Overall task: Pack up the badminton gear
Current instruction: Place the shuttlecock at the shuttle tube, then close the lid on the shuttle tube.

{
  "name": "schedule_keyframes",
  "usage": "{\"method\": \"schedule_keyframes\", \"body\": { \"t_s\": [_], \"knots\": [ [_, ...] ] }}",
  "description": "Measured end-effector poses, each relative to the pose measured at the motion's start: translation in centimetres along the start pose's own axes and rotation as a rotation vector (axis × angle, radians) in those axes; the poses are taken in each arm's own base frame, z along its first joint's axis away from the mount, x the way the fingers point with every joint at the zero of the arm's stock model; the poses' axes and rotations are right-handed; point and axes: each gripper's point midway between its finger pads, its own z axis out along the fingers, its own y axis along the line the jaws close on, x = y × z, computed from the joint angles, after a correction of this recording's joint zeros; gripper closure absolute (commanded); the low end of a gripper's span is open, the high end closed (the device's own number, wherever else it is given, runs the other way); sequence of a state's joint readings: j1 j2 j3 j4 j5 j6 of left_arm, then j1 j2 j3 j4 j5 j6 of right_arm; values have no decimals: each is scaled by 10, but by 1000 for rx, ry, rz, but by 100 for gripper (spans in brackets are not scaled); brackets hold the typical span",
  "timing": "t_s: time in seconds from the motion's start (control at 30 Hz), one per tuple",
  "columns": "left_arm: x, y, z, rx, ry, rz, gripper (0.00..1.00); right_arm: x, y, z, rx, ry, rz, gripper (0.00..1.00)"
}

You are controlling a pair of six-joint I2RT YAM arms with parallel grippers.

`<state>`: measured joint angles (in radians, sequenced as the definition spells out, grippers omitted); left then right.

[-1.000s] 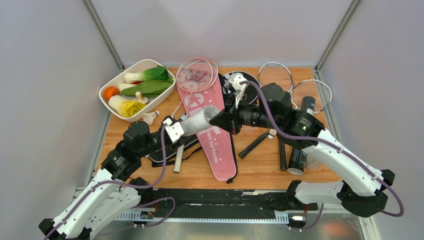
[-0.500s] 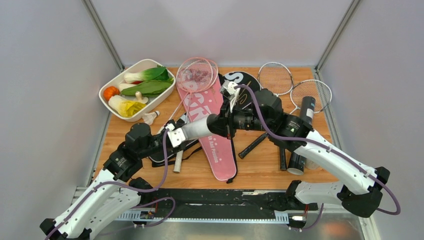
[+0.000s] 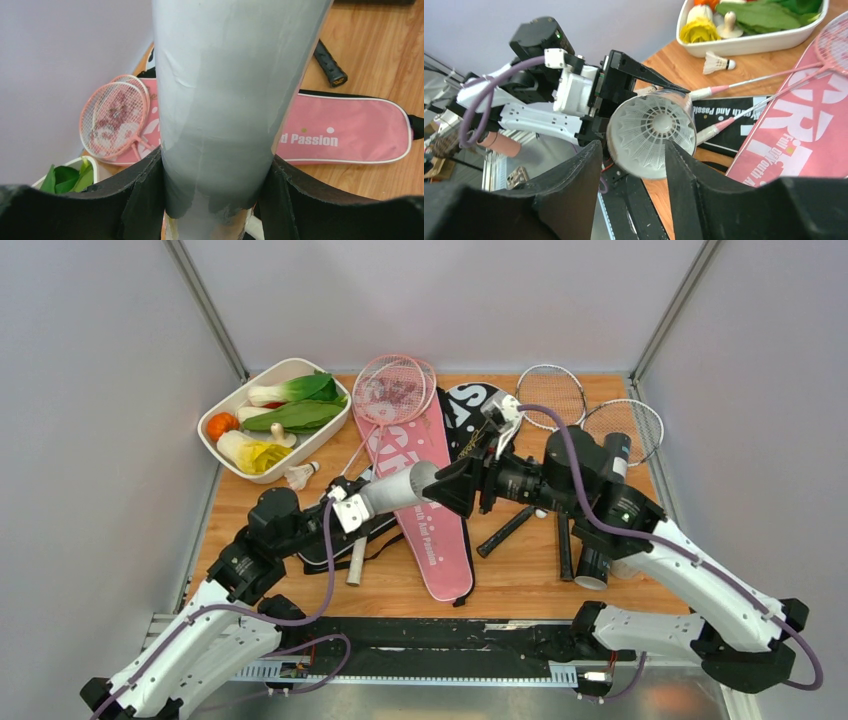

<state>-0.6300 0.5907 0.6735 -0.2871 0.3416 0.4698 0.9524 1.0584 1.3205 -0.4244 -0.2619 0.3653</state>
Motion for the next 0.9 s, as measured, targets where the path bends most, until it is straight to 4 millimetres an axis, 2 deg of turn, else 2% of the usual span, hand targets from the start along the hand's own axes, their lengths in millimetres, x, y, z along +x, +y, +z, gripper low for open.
{"method": "schedule_keyframes", "body": {
  "t_s": [0.13,0.23,0.33,0.43,0.53,0.6,0.7,0.8,0.9],
  "knots": [
    [6,5,-2,-39,17,2,100,-19,4,-21,30,-85,10,46],
    [14,6,-4,-61,35,1,100,-32,-2,-33,85,-148,6,47],
    [18,9,-6,-89,46,2,100,-43,-18,-40,186,-206,-2,48],
    [15,13,-10,-117,37,8,100,-37,-54,-43,356,-229,-17,49],
    [10,17,-14,-151,6,20,100,-15,-105,-44,546,-194,-20,51],
    [9,18,-18,-171,-8,26,100,6,-141,-42,655,-139,-15,54],
    [6,21,-22,-201,-33,29,100,58,-199,-38,809,6,8,58],
    [3,23,-24,-222,-57,28,100,107,-242,-38,896,155,45,63],
    [0,26,-26,-238,-71,32,100,151,-273,-39,945,290,87,66]
  ]
}}
